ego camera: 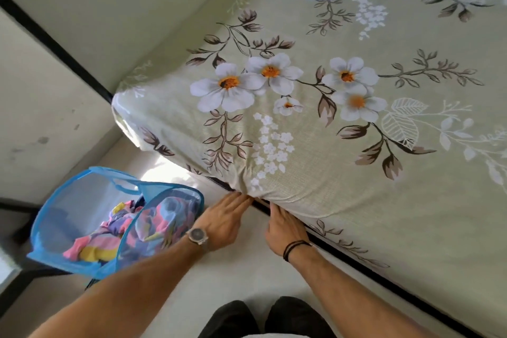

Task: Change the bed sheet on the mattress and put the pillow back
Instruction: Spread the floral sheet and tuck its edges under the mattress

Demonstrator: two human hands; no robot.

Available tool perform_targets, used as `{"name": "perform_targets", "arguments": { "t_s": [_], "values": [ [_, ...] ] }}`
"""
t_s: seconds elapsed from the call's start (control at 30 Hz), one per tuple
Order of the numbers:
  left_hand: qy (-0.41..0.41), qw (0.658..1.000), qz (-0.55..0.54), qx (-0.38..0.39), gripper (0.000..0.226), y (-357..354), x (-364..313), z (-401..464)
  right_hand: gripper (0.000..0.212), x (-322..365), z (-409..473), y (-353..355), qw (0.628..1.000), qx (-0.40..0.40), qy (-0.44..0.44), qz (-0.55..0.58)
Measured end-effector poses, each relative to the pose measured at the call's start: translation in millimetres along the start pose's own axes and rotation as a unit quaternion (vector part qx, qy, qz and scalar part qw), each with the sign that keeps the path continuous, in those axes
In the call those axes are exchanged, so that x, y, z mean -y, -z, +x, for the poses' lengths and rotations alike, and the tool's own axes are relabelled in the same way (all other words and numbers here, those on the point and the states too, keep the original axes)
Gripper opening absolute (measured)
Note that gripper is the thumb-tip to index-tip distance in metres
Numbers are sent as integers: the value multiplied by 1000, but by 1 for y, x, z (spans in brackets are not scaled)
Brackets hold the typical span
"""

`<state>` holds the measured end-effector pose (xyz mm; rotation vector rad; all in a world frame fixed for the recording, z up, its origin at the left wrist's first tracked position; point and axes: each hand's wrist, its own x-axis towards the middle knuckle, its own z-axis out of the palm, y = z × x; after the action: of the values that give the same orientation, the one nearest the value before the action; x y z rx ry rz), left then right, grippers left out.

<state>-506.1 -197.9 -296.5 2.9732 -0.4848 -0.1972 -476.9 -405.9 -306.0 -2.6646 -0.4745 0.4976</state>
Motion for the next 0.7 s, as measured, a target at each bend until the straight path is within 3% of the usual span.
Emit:
{"name": "perform_targets", "arguments": {
  "t_s": [0.13, 0.3, 0.43, 0.57, 0.7],
  "values": [
    [67, 996, 52, -25, 57, 15, 24, 0, 79, 2, 1, -9, 1000, -1, -12, 20],
    [161, 986, 37, 8, 59, 9, 8, 5, 62, 6, -1, -1, 999, -30, -3, 30],
    [118, 993, 27, 10, 62, 1, 21, -7, 51, 6, -6, 1, 997, -80, -2, 12],
    [51, 994, 88, 26, 57, 1, 59, 10, 44, 13, -9, 2, 994, -111, -17, -9],
    [69, 992, 66, 81, 63, 19, 87, 47, 39, 16, -11, 2, 991, -125, -24, -38]
  ]
}}
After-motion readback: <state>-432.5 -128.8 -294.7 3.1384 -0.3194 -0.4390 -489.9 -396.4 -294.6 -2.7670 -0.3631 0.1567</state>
